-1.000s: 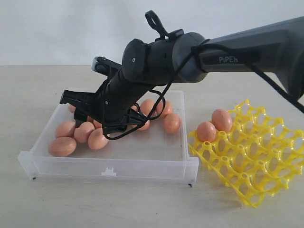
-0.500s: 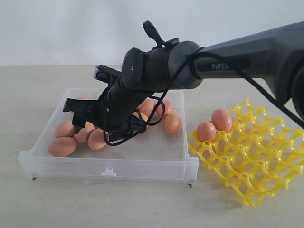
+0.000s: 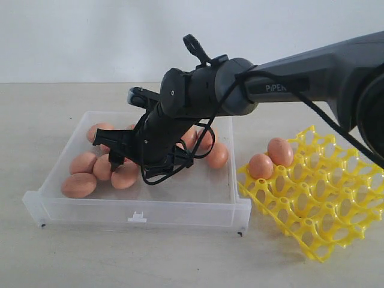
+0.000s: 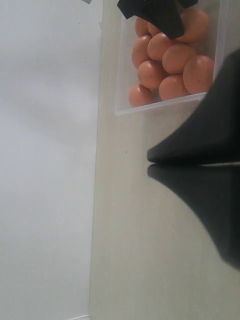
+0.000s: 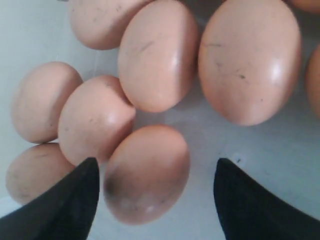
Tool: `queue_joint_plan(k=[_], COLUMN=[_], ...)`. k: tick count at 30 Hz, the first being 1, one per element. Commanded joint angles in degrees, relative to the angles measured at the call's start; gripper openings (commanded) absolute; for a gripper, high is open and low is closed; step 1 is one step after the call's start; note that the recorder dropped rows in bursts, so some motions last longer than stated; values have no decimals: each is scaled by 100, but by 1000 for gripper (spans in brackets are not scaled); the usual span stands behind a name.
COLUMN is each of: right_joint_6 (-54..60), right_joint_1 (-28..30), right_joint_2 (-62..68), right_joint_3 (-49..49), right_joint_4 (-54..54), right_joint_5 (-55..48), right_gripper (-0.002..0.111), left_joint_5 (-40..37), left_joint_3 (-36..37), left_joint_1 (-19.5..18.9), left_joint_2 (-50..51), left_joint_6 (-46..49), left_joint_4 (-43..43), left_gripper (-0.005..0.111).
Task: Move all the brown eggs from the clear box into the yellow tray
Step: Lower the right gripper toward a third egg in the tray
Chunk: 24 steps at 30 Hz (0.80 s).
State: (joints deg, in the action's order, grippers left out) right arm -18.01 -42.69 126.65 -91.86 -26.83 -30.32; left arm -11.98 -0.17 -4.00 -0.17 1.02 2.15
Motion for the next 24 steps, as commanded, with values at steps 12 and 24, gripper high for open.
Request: queue_joint_plan(k=[12,24], right_joint_6=[14,51], right_joint_1=[-84,-84], right_joint_2=[202,202], right_joint_3=[-10,-10], right_joint_4=[-222,-222], right_joint_5=[139,151], right_gripper=[67,67], left_joint_5=[34,34], left_joint_3=[17,17], left_joint_1=[-4,-4], left_joint_2=[17,17], left_joint_6=[13,13], left_joint_4=[-12,-12], left_gripper=[-4,-4])
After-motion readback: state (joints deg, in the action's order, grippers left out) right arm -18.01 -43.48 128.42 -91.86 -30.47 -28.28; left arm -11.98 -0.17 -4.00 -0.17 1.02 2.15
